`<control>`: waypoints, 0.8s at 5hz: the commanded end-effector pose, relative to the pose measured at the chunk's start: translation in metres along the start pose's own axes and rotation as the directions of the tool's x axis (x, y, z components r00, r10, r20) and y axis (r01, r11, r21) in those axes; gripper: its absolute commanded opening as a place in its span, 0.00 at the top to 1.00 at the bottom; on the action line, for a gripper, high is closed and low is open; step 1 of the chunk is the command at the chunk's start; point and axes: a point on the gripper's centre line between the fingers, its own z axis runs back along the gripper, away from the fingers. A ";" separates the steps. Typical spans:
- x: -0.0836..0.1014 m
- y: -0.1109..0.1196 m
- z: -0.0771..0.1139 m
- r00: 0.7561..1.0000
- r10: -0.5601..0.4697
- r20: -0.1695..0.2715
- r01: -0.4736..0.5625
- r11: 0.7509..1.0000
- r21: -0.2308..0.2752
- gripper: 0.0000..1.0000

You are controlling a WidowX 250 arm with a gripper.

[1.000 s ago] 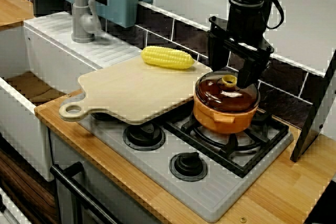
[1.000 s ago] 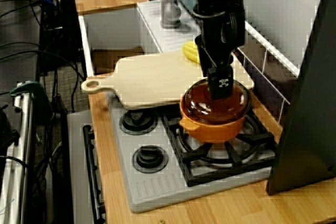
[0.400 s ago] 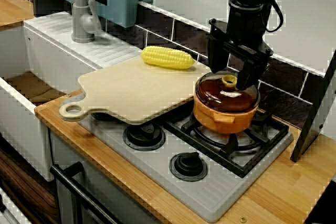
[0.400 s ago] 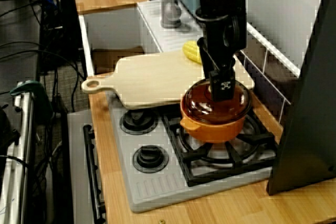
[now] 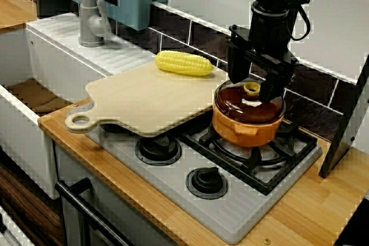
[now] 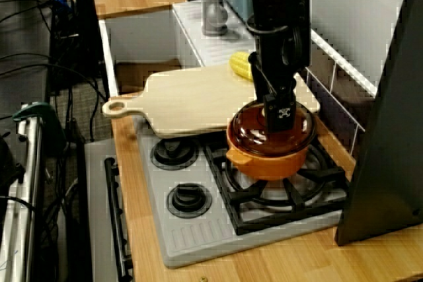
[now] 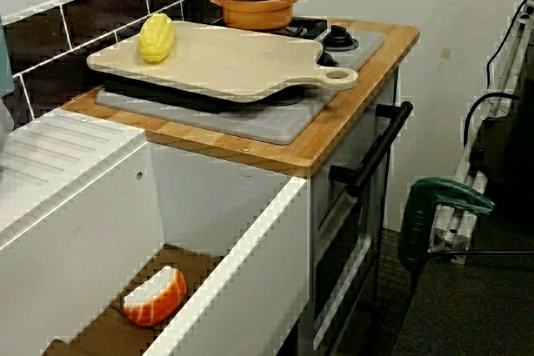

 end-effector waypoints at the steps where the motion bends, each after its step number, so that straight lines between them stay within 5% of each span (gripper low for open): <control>1: 0.009 0.000 0.015 0.998 0.007 0.059 -0.007 1.000 -0.005 0.00; 2: 0.008 0.000 0.015 0.998 0.018 0.054 -0.017 1.000 -0.020 1.00; 4: 0.008 0.004 0.025 0.998 0.025 0.060 -0.023 0.999 -0.031 1.00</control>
